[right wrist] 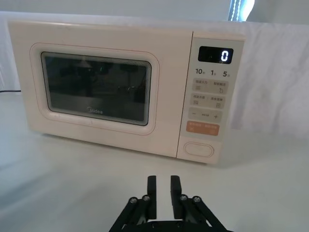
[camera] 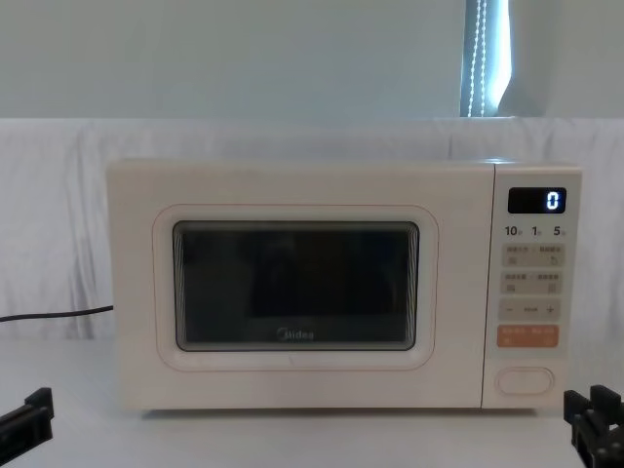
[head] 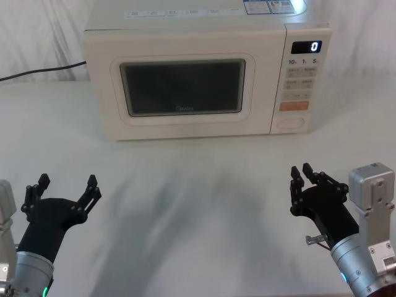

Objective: Press the button to open the microwave door with one hand; close the microwave door with the other hand.

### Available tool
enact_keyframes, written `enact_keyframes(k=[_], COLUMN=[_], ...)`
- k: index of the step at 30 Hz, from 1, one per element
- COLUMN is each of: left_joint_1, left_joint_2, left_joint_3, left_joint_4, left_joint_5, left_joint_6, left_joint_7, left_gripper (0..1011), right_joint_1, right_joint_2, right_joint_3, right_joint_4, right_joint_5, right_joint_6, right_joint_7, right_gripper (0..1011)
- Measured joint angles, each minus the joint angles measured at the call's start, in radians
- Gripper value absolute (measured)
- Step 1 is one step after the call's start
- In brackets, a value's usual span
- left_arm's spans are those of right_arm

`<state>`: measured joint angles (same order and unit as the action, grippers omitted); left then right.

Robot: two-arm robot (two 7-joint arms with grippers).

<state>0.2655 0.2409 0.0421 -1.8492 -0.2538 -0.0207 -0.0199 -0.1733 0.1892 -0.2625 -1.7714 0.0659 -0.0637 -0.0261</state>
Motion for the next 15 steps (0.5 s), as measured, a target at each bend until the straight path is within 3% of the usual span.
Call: enact_keyframes(k=[7,15], left_joint_1=[0.000,0.000], left_joint_2=[0.000,0.000], left_joint_3=[0.000,0.000], left_joint_4=[0.000,0.000], left_joint_5=[0.000,0.000], left_joint_6=[0.000,0.000], left_joint_7=[0.000,0.000], left_gripper=[1001,1001], right_joint_1=[0.000,0.003], right_joint_2=[0.000,-0.010], right_joint_3=[0.000,0.008], right_joint_4=[0.000,0.005], right_joint_5=[0.000,0.000], right_joint_6=[0.000,0.000], right_joint_7=[0.000,0.003], right_gripper=[13,0])
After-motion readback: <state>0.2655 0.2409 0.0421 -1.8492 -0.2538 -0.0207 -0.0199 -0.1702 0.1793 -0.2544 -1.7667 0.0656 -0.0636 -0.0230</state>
